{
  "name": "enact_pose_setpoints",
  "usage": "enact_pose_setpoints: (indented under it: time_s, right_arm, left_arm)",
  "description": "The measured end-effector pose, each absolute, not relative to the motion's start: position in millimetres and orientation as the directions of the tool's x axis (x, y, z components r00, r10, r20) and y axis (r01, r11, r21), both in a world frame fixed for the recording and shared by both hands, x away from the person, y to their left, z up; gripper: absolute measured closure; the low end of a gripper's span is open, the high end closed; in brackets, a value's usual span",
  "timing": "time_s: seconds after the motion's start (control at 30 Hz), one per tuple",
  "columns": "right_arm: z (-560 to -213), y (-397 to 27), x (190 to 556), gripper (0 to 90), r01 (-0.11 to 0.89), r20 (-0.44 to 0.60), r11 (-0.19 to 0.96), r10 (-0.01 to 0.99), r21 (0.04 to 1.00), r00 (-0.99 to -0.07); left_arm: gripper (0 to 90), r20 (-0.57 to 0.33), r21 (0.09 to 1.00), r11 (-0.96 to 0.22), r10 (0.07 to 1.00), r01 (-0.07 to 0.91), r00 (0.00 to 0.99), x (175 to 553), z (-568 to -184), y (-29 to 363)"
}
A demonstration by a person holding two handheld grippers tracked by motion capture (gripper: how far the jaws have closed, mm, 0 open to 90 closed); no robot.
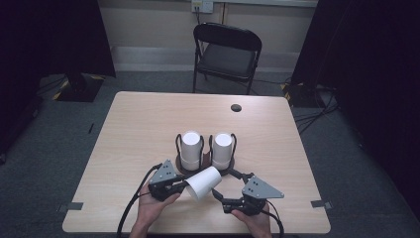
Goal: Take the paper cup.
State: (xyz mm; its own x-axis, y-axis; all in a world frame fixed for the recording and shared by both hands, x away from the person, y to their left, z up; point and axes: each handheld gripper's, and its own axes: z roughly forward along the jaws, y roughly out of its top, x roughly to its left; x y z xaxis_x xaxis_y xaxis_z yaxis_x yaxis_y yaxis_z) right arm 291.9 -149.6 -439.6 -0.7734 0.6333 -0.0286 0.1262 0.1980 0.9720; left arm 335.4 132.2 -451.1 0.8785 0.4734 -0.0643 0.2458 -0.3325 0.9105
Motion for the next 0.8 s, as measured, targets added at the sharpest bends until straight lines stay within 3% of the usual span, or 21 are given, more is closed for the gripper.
enact_pose_setpoints:
  time_s: [0.23,0.8]
  right_arm:
    - [-437,-148,292,14.7,0.110,-0.052,0.236,0.589,0.965,-0.807]
    - [-446,-124,285,15.0,0.001,-0.258,0.476,0.479,0.880,-0.839]
  left_arm:
    - [85.1,-0.076,0.891,-0.367,0.461,0.268,0.884,340,-447,131]
    - [85.4,-0.128,0.805,-0.480,0.432,0.348,0.893,350,-441,125]
